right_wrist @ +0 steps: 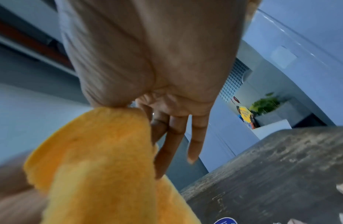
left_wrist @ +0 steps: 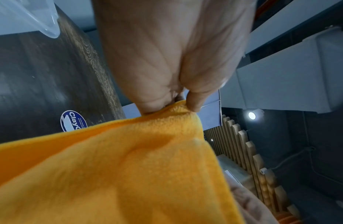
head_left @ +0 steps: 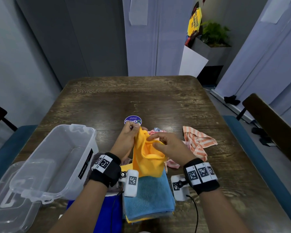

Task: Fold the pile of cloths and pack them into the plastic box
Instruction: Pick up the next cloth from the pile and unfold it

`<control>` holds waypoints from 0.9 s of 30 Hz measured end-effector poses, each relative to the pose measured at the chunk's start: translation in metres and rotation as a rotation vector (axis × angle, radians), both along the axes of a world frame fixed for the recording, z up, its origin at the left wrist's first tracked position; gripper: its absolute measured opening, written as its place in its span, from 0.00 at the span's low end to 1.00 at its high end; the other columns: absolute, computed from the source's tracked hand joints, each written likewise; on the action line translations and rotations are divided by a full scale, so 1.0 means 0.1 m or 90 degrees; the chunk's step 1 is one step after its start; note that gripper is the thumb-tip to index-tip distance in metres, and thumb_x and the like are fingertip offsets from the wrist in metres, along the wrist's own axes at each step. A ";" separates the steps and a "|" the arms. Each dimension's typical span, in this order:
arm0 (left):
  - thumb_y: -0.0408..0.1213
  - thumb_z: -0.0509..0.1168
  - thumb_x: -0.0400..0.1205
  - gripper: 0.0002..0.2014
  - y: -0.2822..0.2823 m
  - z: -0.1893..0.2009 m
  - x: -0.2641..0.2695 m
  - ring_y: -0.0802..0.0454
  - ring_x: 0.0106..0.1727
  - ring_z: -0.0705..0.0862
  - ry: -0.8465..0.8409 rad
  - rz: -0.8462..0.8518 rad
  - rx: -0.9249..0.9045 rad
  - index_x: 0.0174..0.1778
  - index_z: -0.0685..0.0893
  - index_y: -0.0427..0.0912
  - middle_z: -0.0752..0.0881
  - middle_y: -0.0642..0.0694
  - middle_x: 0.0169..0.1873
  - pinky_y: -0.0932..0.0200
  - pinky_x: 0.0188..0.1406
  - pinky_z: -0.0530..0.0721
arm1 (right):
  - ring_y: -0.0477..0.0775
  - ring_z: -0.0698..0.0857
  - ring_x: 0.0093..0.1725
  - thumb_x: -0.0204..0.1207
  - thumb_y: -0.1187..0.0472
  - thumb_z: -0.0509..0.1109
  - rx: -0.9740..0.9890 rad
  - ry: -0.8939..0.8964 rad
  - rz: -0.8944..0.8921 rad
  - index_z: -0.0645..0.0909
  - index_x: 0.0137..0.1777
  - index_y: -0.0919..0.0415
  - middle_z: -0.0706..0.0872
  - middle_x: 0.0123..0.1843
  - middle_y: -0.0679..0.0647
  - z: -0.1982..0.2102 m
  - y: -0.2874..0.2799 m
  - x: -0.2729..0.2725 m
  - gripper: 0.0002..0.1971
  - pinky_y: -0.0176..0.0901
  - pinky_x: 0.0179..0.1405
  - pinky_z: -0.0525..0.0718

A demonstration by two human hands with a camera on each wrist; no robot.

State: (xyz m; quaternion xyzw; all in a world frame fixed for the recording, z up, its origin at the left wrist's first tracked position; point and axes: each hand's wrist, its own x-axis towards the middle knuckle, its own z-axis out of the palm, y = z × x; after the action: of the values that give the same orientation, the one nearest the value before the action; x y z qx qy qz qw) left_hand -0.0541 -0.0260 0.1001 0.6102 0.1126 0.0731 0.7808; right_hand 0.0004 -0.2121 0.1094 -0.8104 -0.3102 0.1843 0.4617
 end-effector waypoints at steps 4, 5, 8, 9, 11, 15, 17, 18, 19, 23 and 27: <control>0.39 0.55 0.91 0.07 -0.04 0.07 -0.02 0.45 0.54 0.87 -0.021 -0.028 -0.038 0.51 0.73 0.40 0.88 0.35 0.57 0.48 0.56 0.86 | 0.44 0.78 0.57 0.72 0.54 0.80 -0.044 -0.202 -0.096 0.86 0.54 0.50 0.79 0.54 0.46 -0.08 0.13 -0.04 0.12 0.42 0.58 0.76; 0.39 0.55 0.91 0.07 -0.05 0.08 -0.02 0.46 0.55 0.87 -0.027 -0.034 -0.043 0.52 0.73 0.40 0.88 0.36 0.57 0.49 0.57 0.86 | 0.46 0.77 0.57 0.70 0.55 0.81 -0.016 -0.244 -0.126 0.85 0.51 0.51 0.78 0.54 0.46 -0.10 0.17 -0.05 0.12 0.43 0.59 0.76; 0.40 0.57 0.89 0.07 -0.06 0.11 -0.03 0.48 0.57 0.86 -0.052 -0.056 -0.057 0.51 0.73 0.40 0.88 0.38 0.59 0.52 0.59 0.86 | 0.48 0.78 0.56 0.69 0.55 0.81 0.038 -0.297 -0.168 0.82 0.49 0.53 0.78 0.53 0.46 -0.13 0.23 -0.05 0.12 0.44 0.58 0.77; 0.41 0.59 0.87 0.07 -0.05 0.12 -0.03 0.50 0.57 0.87 -0.059 -0.063 -0.066 0.51 0.74 0.40 0.88 0.40 0.59 0.54 0.58 0.86 | 0.47 0.78 0.56 0.70 0.54 0.81 0.048 -0.296 -0.176 0.82 0.49 0.52 0.78 0.54 0.46 -0.14 0.25 -0.05 0.13 0.43 0.58 0.77; 0.43 0.61 0.84 0.08 -0.06 0.13 -0.04 0.52 0.54 0.87 -0.061 -0.076 -0.056 0.49 0.75 0.40 0.88 0.43 0.55 0.56 0.56 0.86 | 0.43 0.77 0.55 0.72 0.56 0.80 0.078 -0.284 -0.190 0.81 0.51 0.53 0.79 0.54 0.47 -0.13 0.27 -0.07 0.12 0.37 0.57 0.76; 0.45 0.64 0.84 0.09 -0.07 0.10 -0.06 0.56 0.49 0.83 -0.060 -0.088 0.011 0.49 0.76 0.42 0.86 0.51 0.46 0.55 0.55 0.82 | 0.37 0.79 0.53 0.79 0.62 0.75 0.159 -0.246 -0.234 0.84 0.51 0.56 0.82 0.51 0.49 -0.11 0.31 -0.08 0.04 0.24 0.53 0.75; 0.43 0.65 0.86 0.09 -0.07 0.09 -0.05 0.57 0.53 0.84 -0.063 -0.100 0.057 0.50 0.77 0.41 0.87 0.52 0.51 0.56 0.57 0.81 | 0.37 0.79 0.53 0.80 0.61 0.75 0.172 -0.254 -0.256 0.85 0.50 0.57 0.83 0.50 0.49 -0.08 0.31 -0.07 0.03 0.22 0.53 0.73; 0.42 0.65 0.86 0.10 -0.08 0.09 -0.06 0.56 0.56 0.84 -0.064 -0.103 0.083 0.51 0.77 0.39 0.87 0.50 0.55 0.56 0.59 0.82 | 0.37 0.79 0.53 0.80 0.61 0.75 0.175 -0.259 -0.264 0.84 0.50 0.57 0.82 0.50 0.48 -0.07 0.31 -0.07 0.03 0.24 0.54 0.73; 0.41 0.65 0.86 0.10 -0.09 0.10 -0.06 0.55 0.58 0.84 -0.065 -0.102 0.108 0.52 0.77 0.36 0.87 0.48 0.58 0.57 0.59 0.83 | 0.37 0.79 0.53 0.80 0.61 0.75 0.179 -0.262 -0.275 0.84 0.49 0.56 0.82 0.51 0.48 -0.06 0.32 -0.07 0.02 0.26 0.56 0.74; 0.46 0.68 0.83 0.20 -0.11 0.13 -0.04 0.47 0.55 0.83 -0.079 -0.083 0.166 0.53 0.76 0.30 0.85 0.34 0.56 0.44 0.59 0.84 | 0.39 0.79 0.52 0.80 0.65 0.73 0.206 -0.292 -0.315 0.82 0.49 0.56 0.80 0.50 0.47 0.00 0.29 -0.06 0.04 0.24 0.54 0.71; 0.47 0.68 0.83 0.16 -0.09 0.13 0.00 0.47 0.60 0.85 -0.081 -0.052 0.171 0.52 0.79 0.36 0.88 0.43 0.58 0.49 0.61 0.84 | 0.42 0.81 0.46 0.85 0.65 0.68 0.242 -0.182 -0.259 0.79 0.50 0.57 0.83 0.45 0.47 0.01 0.21 -0.01 0.03 0.34 0.48 0.77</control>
State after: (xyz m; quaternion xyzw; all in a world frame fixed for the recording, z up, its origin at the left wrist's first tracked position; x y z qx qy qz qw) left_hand -0.0539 -0.0351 0.1130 0.7076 0.0273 0.0937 0.6998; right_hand -0.0010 -0.1912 0.1099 -0.7727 -0.2325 -0.0890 0.5840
